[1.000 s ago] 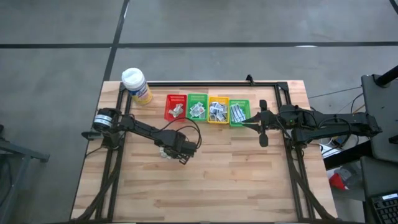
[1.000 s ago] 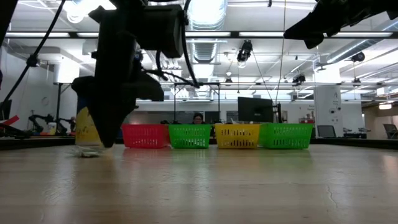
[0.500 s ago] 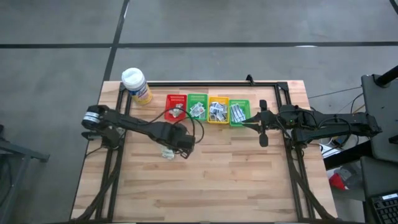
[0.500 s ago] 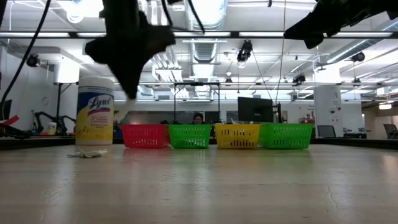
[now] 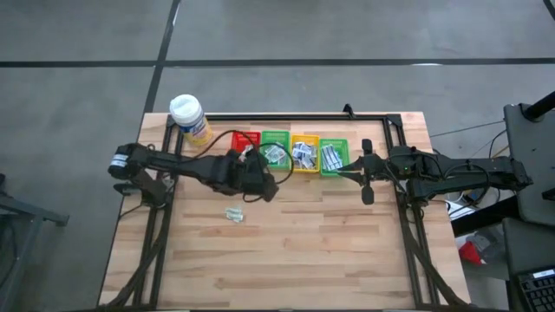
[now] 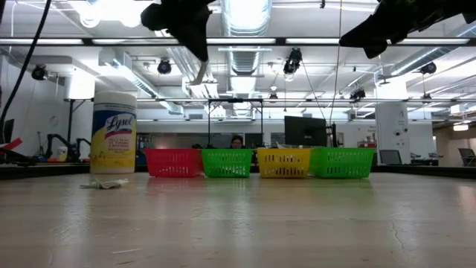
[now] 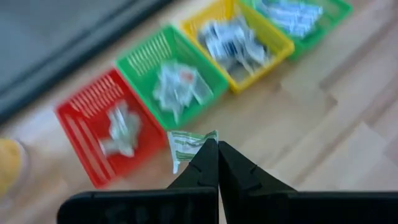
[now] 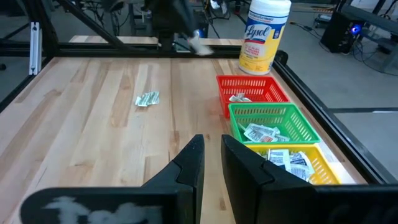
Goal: Pick & Place First Aid Supplies
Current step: Put the green bandage into the red bin
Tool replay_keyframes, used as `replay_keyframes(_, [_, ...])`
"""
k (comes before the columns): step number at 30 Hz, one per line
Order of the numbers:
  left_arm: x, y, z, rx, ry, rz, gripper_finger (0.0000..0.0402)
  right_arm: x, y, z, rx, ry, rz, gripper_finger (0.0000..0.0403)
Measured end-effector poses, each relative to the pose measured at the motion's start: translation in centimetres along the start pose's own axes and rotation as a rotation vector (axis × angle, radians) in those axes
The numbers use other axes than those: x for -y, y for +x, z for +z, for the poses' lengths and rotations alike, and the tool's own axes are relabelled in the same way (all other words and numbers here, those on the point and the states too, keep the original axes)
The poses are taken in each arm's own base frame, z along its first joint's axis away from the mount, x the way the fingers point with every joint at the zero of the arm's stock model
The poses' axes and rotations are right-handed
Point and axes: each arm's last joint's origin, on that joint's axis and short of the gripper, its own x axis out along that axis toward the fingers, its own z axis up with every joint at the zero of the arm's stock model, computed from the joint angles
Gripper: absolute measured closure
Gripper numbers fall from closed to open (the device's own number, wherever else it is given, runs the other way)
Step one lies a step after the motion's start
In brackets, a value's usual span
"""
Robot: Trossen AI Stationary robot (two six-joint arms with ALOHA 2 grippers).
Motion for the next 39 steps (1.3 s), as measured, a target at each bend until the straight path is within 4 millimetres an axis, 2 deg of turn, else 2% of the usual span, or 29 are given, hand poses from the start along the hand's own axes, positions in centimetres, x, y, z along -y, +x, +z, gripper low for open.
replay_keyframes(6, [-1.2, 0.2, 2.2, 0.085, 0.064, 0.076, 0.0401, 0.0, 0.0, 0.0, 0.000, 0.001, 0.000, 0.0351])
replay_keyframes(17, [-4.9, 2.9, 5.2, 0.091, 0.205, 0.267, 0.0401, 0.0, 0.0, 0.0, 0.000, 0.000, 0.000, 0.0351])
replay_keyframes(22, [-6.7, 4.4, 5.9, 0.055, 0.284, 0.337, 0.0401, 0.0, 0.0, 0.0, 0.000, 0.000, 0.000, 0.0351])
replay_keyframes(26, [-7.5, 6.0, 5.5, 0.011, 0.371, 0.371, 0.0401, 0.0, 0.0, 0.0, 0.000, 0.001, 0.000, 0.0351])
replay_keyframes(31, [-8.1, 8.3, 3.9, -0.045, 0.459, 0.380, 0.0402, 0.0, 0.0, 0.0, 0.000, 0.000, 0.000, 0.0351])
replay_keyframes(39, [-8.3, 12.1, 0.9, -0.102, 0.481, 0.228, 0.0402, 0.0, 0.0, 0.0, 0.001, 0.001, 0.000, 0.0351])
